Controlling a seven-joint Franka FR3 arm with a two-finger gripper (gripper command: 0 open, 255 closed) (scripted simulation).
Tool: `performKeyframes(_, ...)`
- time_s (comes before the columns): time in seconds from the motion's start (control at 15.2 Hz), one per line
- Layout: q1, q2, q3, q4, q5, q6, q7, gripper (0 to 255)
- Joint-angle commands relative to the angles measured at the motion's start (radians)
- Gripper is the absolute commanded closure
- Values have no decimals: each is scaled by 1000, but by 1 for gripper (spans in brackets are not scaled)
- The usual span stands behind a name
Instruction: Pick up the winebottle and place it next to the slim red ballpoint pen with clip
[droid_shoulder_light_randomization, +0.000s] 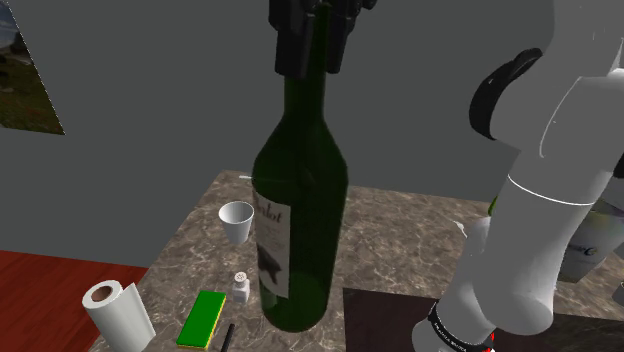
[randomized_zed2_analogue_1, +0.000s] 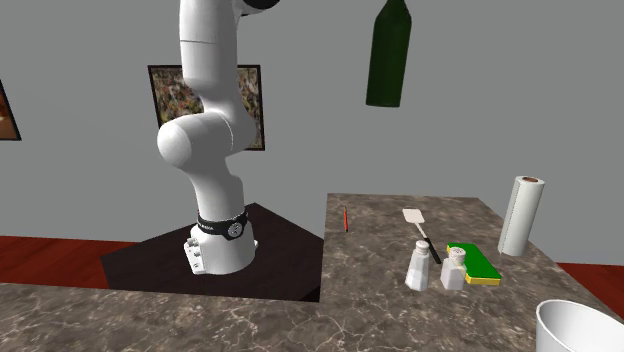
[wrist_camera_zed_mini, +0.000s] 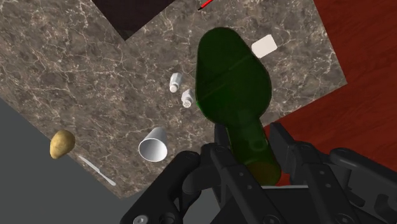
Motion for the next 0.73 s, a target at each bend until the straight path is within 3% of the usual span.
performKeyframes(0.0, -85, -80, -22, -114, 101, 71, -33, 255)
performKeyframes(0.26, -143, -214, -108, -298, 227, 175, -106, 255)
performKeyframes(0.66, -148, -338, -191, -500, 315, 289, -168, 255)
